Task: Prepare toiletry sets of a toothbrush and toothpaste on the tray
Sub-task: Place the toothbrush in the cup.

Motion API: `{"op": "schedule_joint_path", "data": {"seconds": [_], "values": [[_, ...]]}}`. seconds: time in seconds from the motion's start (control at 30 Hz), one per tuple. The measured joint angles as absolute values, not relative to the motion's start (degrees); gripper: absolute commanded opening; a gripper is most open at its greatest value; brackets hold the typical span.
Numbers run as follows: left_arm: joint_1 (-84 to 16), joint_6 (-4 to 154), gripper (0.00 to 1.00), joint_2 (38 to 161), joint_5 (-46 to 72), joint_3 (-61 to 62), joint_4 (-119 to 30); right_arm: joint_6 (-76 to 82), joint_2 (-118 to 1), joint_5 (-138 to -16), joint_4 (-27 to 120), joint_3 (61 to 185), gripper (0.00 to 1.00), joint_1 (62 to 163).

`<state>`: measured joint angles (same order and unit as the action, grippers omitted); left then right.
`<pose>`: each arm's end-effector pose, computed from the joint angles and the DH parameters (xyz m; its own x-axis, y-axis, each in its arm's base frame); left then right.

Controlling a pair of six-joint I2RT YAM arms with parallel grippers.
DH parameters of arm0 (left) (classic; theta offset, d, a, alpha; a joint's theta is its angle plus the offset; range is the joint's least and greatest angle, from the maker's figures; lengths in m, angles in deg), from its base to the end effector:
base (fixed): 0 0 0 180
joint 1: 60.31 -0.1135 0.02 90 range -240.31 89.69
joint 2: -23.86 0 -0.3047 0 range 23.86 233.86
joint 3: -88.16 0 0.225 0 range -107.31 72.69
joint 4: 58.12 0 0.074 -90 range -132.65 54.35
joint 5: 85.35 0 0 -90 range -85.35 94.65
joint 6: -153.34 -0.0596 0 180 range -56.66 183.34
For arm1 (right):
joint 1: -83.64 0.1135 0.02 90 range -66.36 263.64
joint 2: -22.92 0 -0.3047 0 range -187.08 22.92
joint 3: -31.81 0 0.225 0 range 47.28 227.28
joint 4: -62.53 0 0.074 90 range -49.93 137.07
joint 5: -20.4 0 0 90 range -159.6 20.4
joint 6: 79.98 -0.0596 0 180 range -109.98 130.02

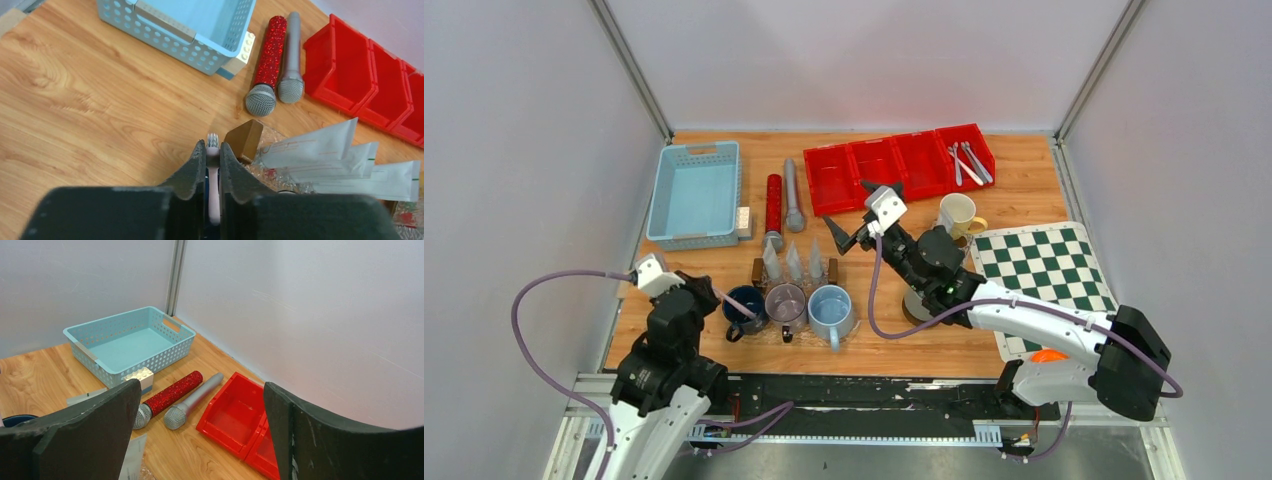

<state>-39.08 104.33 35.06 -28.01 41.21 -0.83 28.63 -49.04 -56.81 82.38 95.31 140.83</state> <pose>0.0296 0.0230 0.2585 -0.1514 -0.5336 -0.8321 -0.3475 0.8168 -0.4606 0.1616 0.2263 0.3962 0.3254 -0.0695 -0.9430 -0.6312 0.7266 -0.2714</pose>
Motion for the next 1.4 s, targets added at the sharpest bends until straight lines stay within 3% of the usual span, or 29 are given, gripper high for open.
{"op": "schedule_joint_path", "data": {"seconds": [0.33,0.57,0.9,1.4], "values": [[-39.08,109.60,0.65,32.07,-29.26,43.02,1.53,29.20,-47.88,-56.15,82.97,95.09,0.95,139.43],[-39.08,109.10,0.84,31.87,-30.94,39.98,3.39,28.67,-47.60,-55.63,78.20,98.35,0.94,135.39],[-39.08,98.71,0.91,31.85,-33.70,32.79,0.77,18.69,-52.63,-56.48,58.16,116.77,0.89,114.51],[-39.08,84.33,1.00,37.73,-27.93,32.57,-17.66,8.13,-77.74,-65.48,30.93,135.16,0.75,88.59]]}}
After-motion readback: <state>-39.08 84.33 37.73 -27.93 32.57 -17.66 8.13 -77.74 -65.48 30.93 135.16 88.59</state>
